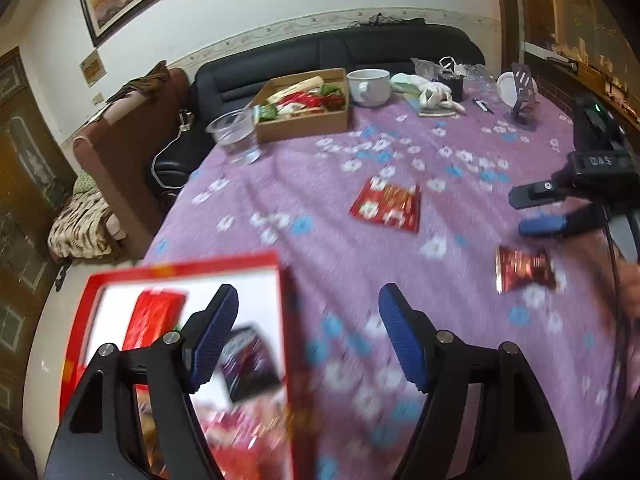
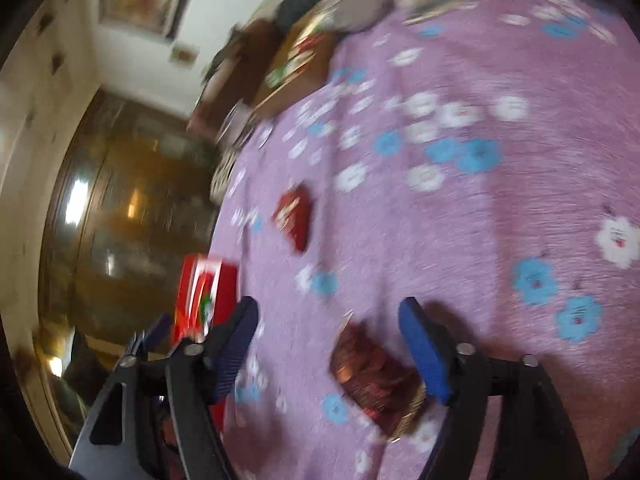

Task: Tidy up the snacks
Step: 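Move both open grippers back over the remaining packets on the table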

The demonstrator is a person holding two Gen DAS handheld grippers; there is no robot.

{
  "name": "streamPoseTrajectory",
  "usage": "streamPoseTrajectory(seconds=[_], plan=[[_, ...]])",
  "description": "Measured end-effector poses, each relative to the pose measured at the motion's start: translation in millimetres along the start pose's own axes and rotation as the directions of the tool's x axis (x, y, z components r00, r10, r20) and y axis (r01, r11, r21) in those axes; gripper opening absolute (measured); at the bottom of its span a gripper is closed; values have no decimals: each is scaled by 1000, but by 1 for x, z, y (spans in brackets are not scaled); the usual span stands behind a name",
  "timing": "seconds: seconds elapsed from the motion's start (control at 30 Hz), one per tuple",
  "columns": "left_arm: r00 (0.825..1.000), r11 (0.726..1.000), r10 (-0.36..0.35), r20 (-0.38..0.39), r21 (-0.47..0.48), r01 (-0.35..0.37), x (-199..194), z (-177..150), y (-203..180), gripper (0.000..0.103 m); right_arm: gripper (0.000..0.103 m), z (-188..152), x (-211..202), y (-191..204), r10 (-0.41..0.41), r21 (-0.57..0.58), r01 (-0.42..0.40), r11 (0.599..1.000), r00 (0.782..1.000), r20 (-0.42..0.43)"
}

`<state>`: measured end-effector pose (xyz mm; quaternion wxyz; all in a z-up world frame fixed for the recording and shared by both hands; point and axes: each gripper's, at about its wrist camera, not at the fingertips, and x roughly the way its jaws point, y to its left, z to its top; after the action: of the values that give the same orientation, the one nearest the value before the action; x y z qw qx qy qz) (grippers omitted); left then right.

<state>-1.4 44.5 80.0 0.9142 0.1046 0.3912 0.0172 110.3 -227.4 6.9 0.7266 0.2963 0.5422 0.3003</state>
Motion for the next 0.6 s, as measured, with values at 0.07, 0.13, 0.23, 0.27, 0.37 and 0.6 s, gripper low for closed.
streamPoseTrajectory(seconds=[0.07, 0.13, 0.23, 0.27, 0.37, 0.6], plan=[[1000, 1000, -8, -7, -3, 8, 14, 16, -5, 73, 75, 4, -2, -10, 62, 54, -62, 997, 998, 13], [1000, 1000, -13, -22, -15, 13, 32, 36, -9, 73, 76, 5, 1, -8, 54, 38, -54, 998, 999, 6], [999, 999, -32, -44, -34, 30, 60, 60, -14, 73, 81, 9, 3, -9, 80, 16, -80, 997, 997, 2], [998, 998, -41, -53, -46, 39, 72, 69, -15, 73, 81, 8, 2, -8, 85, 23, -85, 996, 996, -1], [994, 996, -50, -93, -83, 42, 104, 86, -14, 73, 81, 10, 2, -9, 88, 32, -88, 996, 996, -7], [979, 985, -104, -177, -156, 77, 165, 91, -18, 72, 83, 14, -1, -7, 89, 46, -88, 995, 996, -13]])
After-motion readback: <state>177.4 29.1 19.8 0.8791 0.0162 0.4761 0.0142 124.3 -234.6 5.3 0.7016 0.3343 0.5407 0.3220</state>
